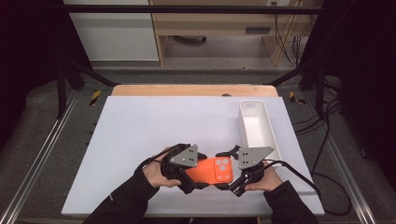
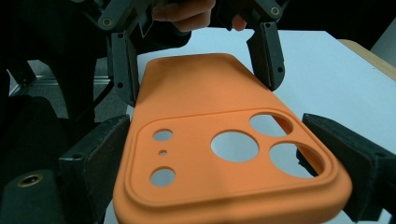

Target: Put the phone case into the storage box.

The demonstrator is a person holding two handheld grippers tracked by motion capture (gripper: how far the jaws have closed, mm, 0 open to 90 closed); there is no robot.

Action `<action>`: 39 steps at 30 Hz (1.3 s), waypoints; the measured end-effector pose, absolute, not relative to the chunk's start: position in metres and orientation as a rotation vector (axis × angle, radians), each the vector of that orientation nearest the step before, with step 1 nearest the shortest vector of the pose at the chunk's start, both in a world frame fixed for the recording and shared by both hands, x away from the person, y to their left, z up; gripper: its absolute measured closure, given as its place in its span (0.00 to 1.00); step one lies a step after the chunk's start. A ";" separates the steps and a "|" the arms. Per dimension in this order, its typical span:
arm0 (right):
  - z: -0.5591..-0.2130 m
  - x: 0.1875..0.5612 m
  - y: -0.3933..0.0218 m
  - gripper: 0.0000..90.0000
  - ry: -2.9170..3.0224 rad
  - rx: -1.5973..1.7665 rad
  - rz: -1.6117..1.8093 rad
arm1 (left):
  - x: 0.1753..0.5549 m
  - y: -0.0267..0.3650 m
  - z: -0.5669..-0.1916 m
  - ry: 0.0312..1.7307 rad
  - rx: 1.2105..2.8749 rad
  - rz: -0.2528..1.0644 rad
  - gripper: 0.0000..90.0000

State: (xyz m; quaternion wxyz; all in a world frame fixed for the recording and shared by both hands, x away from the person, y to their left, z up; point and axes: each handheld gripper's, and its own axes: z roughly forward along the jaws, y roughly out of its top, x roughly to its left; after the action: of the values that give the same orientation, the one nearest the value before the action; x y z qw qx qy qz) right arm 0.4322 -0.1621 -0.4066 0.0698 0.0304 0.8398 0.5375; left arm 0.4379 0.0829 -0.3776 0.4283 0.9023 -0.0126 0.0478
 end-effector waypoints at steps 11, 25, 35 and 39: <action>-0.409 0.430 -0.161 0.14 2.534 0.044 1.625 | 0.437 0.083 -0.380 -0.057 2.256 0.110 0.17; -0.411 0.430 -0.159 0.16 2.535 0.034 1.633 | 0.437 0.085 -0.382 -0.058 2.256 0.101 0.17; -0.410 0.433 -0.160 0.17 2.558 0.044 1.651 | 0.437 0.085 -0.381 -0.043 2.254 0.098 0.17; -0.410 0.433 -0.160 0.17 2.559 0.039 1.651 | 0.437 0.084 -0.381 -0.040 2.262 0.094 0.17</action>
State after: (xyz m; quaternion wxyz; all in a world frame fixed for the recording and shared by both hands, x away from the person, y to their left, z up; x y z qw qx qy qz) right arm 0.4332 -0.1602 -0.4096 0.0479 0.0127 0.8393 0.5414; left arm 0.4374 0.0843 -0.3805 0.4245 0.9045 -0.0162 0.0376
